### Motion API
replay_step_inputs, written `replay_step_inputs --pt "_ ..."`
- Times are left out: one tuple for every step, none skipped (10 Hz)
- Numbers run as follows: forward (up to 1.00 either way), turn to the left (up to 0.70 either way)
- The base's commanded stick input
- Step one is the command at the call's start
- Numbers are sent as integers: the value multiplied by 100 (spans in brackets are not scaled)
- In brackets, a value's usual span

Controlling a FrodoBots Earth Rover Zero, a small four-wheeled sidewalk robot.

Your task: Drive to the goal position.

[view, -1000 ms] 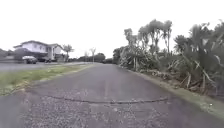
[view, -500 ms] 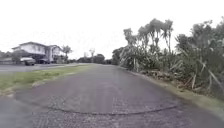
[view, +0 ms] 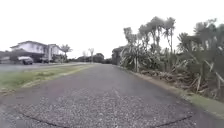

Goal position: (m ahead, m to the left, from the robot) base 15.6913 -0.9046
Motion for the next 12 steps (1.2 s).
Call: replay_step_inputs --pt "70 4" --pt "70 20" --pt "70 35" --pt "70 35" --pt "70 21" --pt "70 0" --pt "70 0" --pt "70 0" --pt "70 0" --pt "70 0" --pt "70 0" --pt "70 0"
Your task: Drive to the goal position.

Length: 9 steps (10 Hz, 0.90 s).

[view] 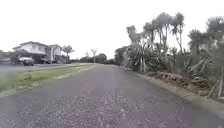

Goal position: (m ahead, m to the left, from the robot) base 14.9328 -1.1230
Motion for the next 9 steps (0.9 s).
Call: replay_step_inputs --pt "70 0" --pt "70 0" --pt "70 0" --pt "70 0" --pt "70 0" --pt "70 0" --pt "70 0" --pt "70 0" --pt "70 0"
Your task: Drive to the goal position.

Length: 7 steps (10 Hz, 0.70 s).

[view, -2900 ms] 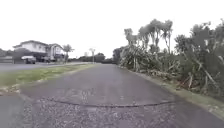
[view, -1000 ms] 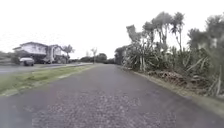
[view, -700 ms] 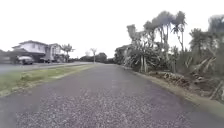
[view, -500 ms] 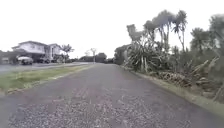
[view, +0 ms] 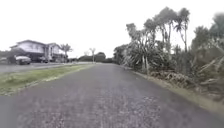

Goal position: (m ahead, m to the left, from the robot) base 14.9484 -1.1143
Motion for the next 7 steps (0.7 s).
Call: replay_step_inputs --pt "70 0" --pt "70 0" --pt "70 0" --pt "70 0" --pt "70 0" --pt "70 0" --pt "70 0"
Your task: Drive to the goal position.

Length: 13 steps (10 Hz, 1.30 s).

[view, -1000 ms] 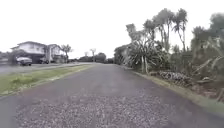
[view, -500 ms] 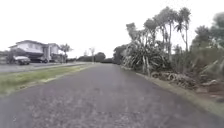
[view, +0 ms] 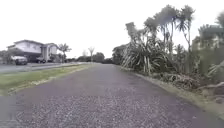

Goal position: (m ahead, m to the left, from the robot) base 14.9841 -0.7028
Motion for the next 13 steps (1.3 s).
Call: replay_step_inputs --pt "70 0" --pt "70 0" --pt "70 0" --pt "70 0" --pt "70 0" --pt "70 0" --pt "70 0" --pt "70 0" --pt "70 0" --pt "70 0" --pt "70 0" --pt "70 0" --pt "70 0"
